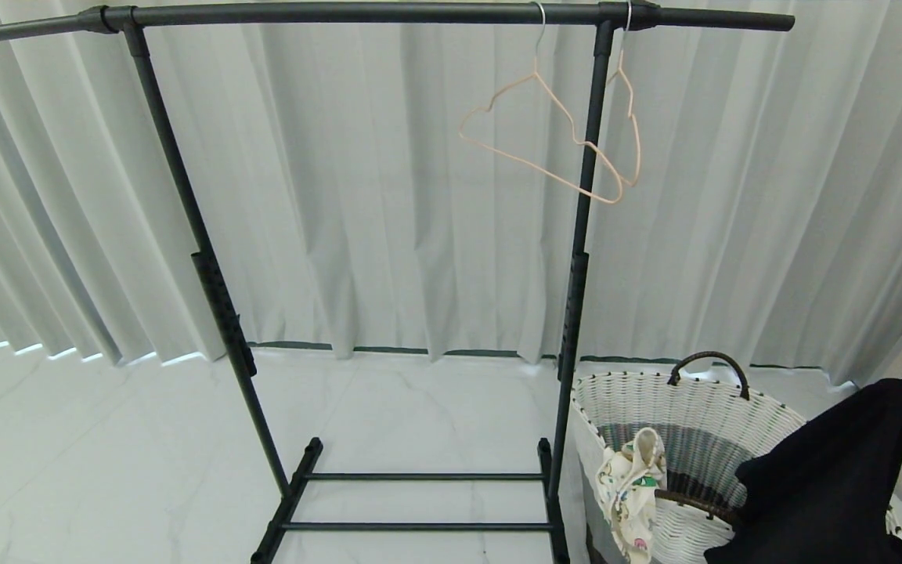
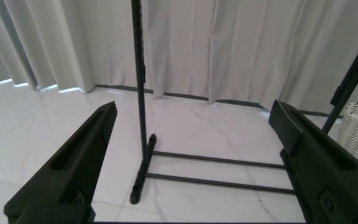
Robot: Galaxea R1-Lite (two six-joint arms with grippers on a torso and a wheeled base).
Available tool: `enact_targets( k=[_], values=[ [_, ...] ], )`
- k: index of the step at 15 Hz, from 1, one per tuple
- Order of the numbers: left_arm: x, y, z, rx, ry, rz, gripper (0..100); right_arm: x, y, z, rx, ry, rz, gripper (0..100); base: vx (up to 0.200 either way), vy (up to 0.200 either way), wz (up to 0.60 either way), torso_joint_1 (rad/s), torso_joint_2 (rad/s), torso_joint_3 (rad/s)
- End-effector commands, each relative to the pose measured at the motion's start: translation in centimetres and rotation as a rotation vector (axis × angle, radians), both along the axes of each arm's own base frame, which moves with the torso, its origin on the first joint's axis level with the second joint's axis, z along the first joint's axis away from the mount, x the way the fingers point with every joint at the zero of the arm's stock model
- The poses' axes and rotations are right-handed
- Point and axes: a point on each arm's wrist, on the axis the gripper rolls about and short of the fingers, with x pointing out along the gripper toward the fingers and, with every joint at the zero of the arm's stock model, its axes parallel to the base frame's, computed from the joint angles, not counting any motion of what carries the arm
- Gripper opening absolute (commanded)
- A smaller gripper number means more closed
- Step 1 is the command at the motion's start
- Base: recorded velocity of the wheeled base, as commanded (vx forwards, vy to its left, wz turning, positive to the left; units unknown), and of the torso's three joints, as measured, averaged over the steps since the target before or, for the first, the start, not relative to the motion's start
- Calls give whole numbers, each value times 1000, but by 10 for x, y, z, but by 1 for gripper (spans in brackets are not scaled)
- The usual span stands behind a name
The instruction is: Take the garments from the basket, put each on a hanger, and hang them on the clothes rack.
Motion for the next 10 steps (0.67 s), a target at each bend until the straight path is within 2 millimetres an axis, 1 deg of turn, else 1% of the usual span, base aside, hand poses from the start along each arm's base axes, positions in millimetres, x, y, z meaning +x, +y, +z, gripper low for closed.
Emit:
enact_targets(
  k=[1, 6, 8, 10],
  values=[
    [0, 0, 0, 14, 2, -3, 100, -21, 9, 14, 0, -69, 50, 0, -200, 0, 0, 7, 2, 7],
    [0, 0, 0, 23, 2, -4, 100, -23, 20, 17, -19, -81, 105, 0, -200, 0, 0, 3, 4, 2],
    [0, 0, 0, 0, -1, -3, 100, -23, 27, 17, 2, -74, 148, 0, 0, 0, 0, 0, 0, 0],
    [0, 0, 0, 3, 1, -3, 100, -25, 40, 19, 45, -55, 205, 0, 0, 0, 0, 0, 0, 0]
  ],
)
